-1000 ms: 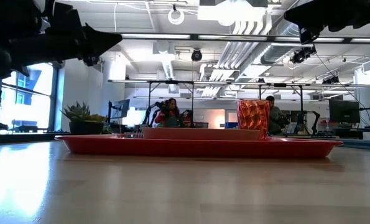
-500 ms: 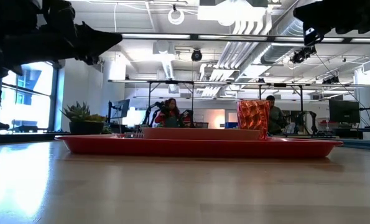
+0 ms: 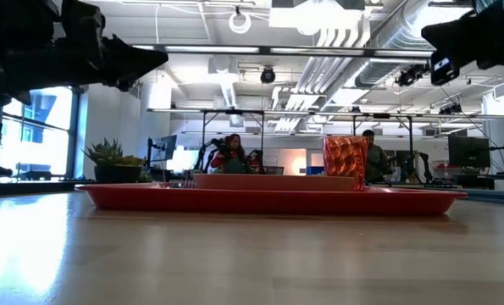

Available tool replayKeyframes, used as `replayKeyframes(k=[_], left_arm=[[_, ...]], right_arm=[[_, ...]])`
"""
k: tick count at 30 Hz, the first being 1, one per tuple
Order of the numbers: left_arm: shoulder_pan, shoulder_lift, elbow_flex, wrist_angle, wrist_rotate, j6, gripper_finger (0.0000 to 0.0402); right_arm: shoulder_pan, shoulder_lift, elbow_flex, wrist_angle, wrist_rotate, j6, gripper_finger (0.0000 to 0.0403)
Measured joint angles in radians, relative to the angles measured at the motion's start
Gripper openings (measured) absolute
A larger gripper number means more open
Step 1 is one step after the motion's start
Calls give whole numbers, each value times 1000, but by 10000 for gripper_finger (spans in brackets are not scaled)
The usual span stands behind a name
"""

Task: Pick and place plate/cup/fork/spoon on tray
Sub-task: Return to Home Position

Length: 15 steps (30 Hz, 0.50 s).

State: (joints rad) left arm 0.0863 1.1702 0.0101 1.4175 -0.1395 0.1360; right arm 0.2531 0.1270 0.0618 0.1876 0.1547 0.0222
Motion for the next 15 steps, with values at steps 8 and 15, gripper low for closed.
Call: replayKeyframes(k=[8,15], left_arm=[[13,-15,1,35,187,-75,0],[-1,-212,1,-123,179,-90,0]], right_arm=[[-15,-80,-41,-6,5,13,0],[-18,-120,-17,-97,1,39,0]])
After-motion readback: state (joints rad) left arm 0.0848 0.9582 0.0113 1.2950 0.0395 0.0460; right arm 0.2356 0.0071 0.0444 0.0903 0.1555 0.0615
